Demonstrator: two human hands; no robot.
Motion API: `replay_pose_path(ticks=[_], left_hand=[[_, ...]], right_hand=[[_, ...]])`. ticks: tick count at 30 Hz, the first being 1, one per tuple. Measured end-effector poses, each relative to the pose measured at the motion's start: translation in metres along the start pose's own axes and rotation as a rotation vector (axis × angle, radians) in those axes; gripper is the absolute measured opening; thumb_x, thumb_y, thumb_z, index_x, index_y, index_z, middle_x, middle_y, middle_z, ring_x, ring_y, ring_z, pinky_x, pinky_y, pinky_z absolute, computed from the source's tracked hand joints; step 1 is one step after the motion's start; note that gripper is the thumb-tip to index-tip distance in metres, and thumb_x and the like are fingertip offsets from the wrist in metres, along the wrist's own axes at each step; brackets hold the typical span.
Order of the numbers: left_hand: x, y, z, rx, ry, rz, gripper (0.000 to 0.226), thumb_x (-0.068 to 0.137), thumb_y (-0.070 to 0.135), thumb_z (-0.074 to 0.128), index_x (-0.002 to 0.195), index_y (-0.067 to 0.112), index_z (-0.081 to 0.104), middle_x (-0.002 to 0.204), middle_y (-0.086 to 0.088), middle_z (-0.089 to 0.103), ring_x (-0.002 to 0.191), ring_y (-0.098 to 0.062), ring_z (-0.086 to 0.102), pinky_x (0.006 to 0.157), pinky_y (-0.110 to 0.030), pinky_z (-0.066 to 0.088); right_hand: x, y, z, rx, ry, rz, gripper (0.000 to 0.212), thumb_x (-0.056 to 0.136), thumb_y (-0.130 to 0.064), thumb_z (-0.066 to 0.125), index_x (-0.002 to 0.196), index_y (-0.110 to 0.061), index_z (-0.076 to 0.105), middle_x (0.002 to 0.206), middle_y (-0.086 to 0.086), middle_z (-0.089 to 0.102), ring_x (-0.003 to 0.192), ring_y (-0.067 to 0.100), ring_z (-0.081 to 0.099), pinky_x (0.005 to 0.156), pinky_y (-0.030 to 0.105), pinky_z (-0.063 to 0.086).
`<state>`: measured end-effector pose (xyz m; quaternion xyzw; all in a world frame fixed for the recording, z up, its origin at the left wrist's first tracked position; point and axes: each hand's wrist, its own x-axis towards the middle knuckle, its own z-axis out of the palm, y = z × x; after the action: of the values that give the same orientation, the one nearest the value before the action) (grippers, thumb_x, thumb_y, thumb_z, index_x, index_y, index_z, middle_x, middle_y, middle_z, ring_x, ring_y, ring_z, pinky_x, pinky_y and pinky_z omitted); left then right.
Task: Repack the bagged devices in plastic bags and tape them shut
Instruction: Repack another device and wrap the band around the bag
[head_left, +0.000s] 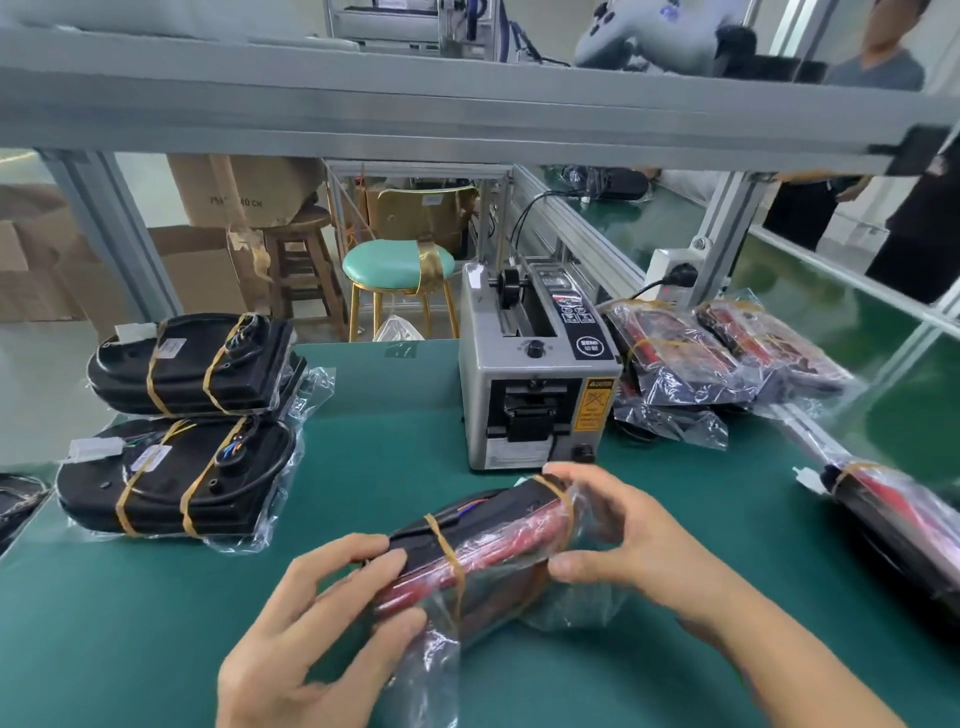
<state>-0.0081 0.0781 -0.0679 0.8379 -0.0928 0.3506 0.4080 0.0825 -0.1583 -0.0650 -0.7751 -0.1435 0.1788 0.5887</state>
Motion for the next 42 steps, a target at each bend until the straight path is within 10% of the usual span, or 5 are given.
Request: replay_pose_path(ticks=[9, 21, 28, 37, 42], left_hand=[[0.032, 0.028, 0.013, 0.302, -0.199, 0.12, 0.048, 0.065, 0.054, 0.057, 0.095, 0.022, 0.075, 0.112, 0.004, 0.066, 0.109, -0.022, 0.056, 0.097, -0.039, 0.04], [0.039, 0.038, 0.036, 0.188, -0.332, 0.062, 0.014, 0.061, 0.038, 0.069, 0.075, 0.039, 0.067, 0.098, 0.028, 0.064, 0.091, 0.007, 0.047, 0.083, -0.006, 0.03], [0.04, 0.032, 0.027, 0.211, -0.31, 0.101, 0.01, 0.065, 0.042, 0.052, 0.064, 0.039, 0.061, 0.098, 0.028, 0.061, 0.085, 0.003, 0.045, 0.078, -0.005, 0.029], [0.04, 0.021, 0.03, 0.236, -0.326, 0.259, 0.01, 0.071, 0.038, 0.053, 0.065, 0.036, 0.061, 0.096, 0.02, 0.064, 0.079, -0.003, 0.047, 0.077, -0.022, 0.036], [0.049, 0.02, 0.026, 0.261, -0.402, 0.358, 0.02, 0.066, 0.032, 0.048, 0.062, 0.035, 0.067, 0.093, 0.015, 0.069, 0.08, -0.003, 0.049, 0.072, -0.023, 0.035]], right_hand=[[-0.011, 0.018, 0.004, -0.011, 0.152, -0.16, 0.067, 0.055, -0.037, 0.091, 0.114, -0.043, 0.059, 0.111, -0.012, 0.069, 0.105, 0.007, 0.065, 0.091, 0.018, 0.048], [-0.029, 0.017, 0.004, -0.194, 0.481, -0.591, 0.007, 0.08, -0.014, 0.075, 0.082, -0.02, 0.078, 0.085, -0.011, 0.063, 0.08, 0.012, 0.063, 0.073, 0.017, 0.047], [-0.02, 0.023, 0.014, -0.431, 0.529, -0.766, 0.025, 0.077, 0.006, 0.07, 0.087, -0.017, 0.074, 0.086, -0.009, 0.06, 0.071, 0.004, 0.057, 0.064, 0.014, 0.043], [-0.026, -0.009, -0.008, -0.097, 0.259, -0.328, 0.011, 0.073, -0.032, 0.071, 0.081, -0.028, 0.077, 0.088, -0.011, 0.069, 0.082, 0.003, 0.065, 0.073, 0.012, 0.047], [0.02, -0.018, -0.011, 0.21, 0.643, 0.126, 0.01, 0.083, -0.023, 0.071, 0.075, -0.024, 0.077, 0.052, -0.013, 0.057, 0.054, 0.005, 0.047, 0.048, 0.013, 0.041]])
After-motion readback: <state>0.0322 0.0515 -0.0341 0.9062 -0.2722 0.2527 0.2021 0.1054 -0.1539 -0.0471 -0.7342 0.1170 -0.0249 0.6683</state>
